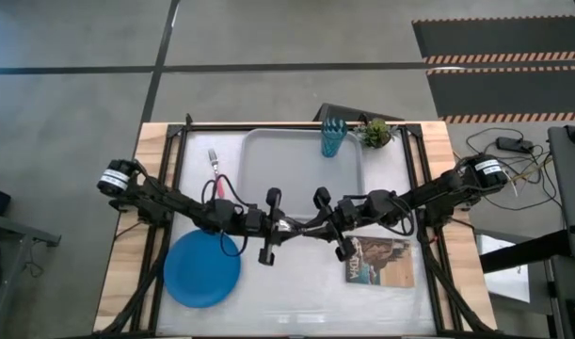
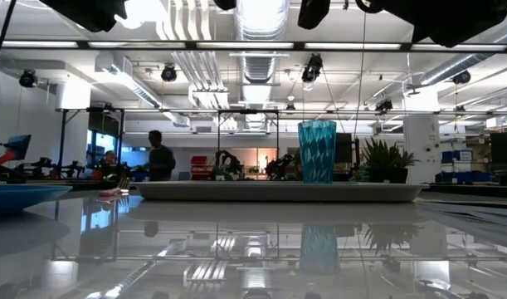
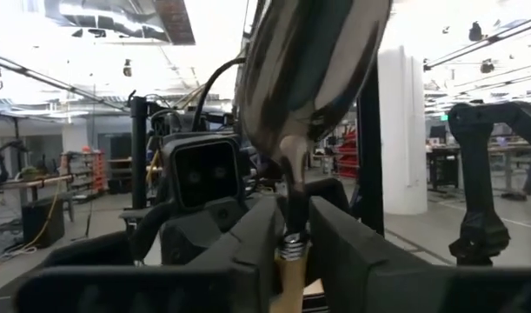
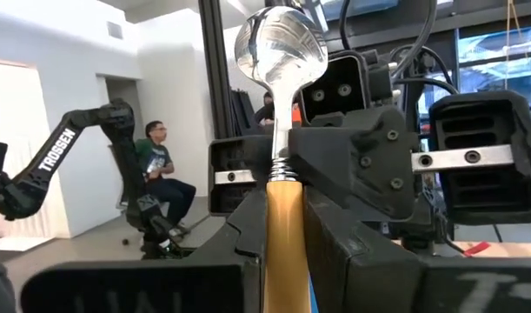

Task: Pick and place plate/cup/fork/spoon on tray
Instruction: Put the yellow spoon to the left side of the tray

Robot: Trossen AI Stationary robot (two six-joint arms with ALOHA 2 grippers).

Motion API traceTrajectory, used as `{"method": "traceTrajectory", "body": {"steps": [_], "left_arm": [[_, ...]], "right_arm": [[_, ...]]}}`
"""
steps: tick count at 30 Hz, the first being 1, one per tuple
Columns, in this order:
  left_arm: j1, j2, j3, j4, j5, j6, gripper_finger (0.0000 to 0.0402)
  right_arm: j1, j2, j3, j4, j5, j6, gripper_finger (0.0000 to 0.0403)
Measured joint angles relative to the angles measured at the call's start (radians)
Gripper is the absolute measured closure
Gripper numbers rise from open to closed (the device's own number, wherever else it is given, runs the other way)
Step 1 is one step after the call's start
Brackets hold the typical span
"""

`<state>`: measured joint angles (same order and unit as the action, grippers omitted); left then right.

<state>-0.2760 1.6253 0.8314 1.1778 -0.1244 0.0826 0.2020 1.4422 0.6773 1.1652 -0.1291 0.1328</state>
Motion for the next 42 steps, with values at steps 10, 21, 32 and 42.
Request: {"method": "traceTrajectory", "body": {"steps": [10, 21, 32, 42], "left_arm": [[-0.001, 0.0, -0.001, -0.011, -0.065, -0.052, 0.0397], [-0.001, -0.01, -0.003, -0.02, -0.095, -0.078, 0.0399], [0.013, -0.221, -0.021, -0.439, -0.282, -0.16, 0.0401], [0.259, -0.373, -0.021, -0.994, -0.283, -0.435, 0.0401]], "right_arm": [[0.0, 0.0, 0.0, -0.006, 0.029, 0.012, 0.0308], [-0.002, -0.008, 0.001, -0.016, 0.026, 0.031, 0.0216], [-0.016, -0.208, 0.002, -0.42, 0.189, 0.023, 0.0202], [-0.015, -0.416, 0.002, -0.833, 0.289, 0.092, 0.0202]]}}
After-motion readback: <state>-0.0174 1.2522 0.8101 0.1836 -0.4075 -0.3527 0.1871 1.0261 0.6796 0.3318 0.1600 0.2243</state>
